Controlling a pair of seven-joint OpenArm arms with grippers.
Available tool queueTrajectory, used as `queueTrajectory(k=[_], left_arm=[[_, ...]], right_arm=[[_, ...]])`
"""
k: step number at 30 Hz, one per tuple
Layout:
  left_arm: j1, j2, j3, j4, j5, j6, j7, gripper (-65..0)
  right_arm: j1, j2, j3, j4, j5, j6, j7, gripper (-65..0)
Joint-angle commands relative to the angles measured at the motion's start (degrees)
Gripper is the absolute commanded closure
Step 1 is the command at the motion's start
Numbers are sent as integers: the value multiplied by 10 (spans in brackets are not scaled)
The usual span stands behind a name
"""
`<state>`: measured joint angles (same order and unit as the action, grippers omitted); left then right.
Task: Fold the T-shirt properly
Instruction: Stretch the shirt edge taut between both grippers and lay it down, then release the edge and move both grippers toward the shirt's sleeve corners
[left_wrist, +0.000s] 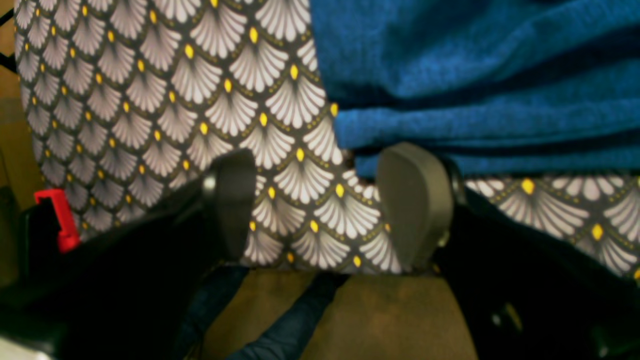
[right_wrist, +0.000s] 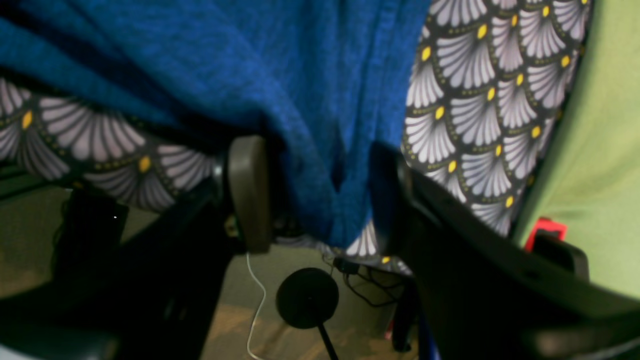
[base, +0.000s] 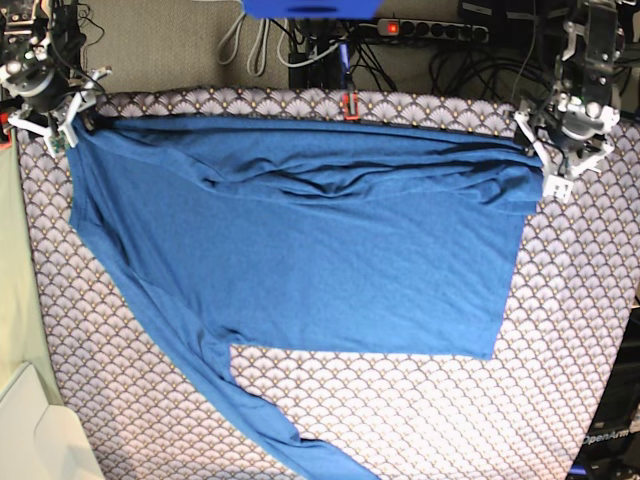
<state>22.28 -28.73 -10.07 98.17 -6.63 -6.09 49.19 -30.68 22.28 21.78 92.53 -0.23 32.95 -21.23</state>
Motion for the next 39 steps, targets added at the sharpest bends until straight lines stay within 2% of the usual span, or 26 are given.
queueTrajectory(k=[1, 3, 7, 10, 13, 16, 23, 27, 30, 35, 39], left_arm=[[2, -10, -16, 14, 3, 3, -4, -407], [2, -10, -32, 22, 1, -5, -4, -406], [-1, -1, -90, 34, 1, -70, -4, -405], [-14, 26, -137, 39, 3, -92, -4, -406], [-39, 41, -169, 61, 3, -93, -4, -406], [-59, 42, -171, 81, 3, -93, -2, -406], [-169, 51, -171, 80, -3, -93, 81, -405], [-217, 64, -171, 76, 3, -93, 81, -407], [-255, 77, -171, 68, 0, -93, 76, -407], [-322, 116, -170, 11, 3, -93, 69, -407], [-361, 130, -140, -63, 3, -90, 27, -409]], right_arm=[[-5, 10, 12, 9, 1, -1, 2, -316], [-6, 8, 27, 13, 1, -1, 2, -335], [-10, -3, 57, 45, 1, 0, 1, -351], [-16, -4, 70, 71, 1, 8, 1, -352], [-16, -4, 72, 101, 1, 10, 1, -352], [0, -4, 72, 127, -1, 10, -3, -352], [59, -14, 101, 129, -3, 10, -5, -352], [70, -12, 115, 123, -3, 10, -5, -352], [106, -2, 106, 92, -2, 10, -4, -352], [206, 19, 55, -27, -2, 10, -5, -353], [286, 39, -3, -108, -2, 10, -5, -360]])
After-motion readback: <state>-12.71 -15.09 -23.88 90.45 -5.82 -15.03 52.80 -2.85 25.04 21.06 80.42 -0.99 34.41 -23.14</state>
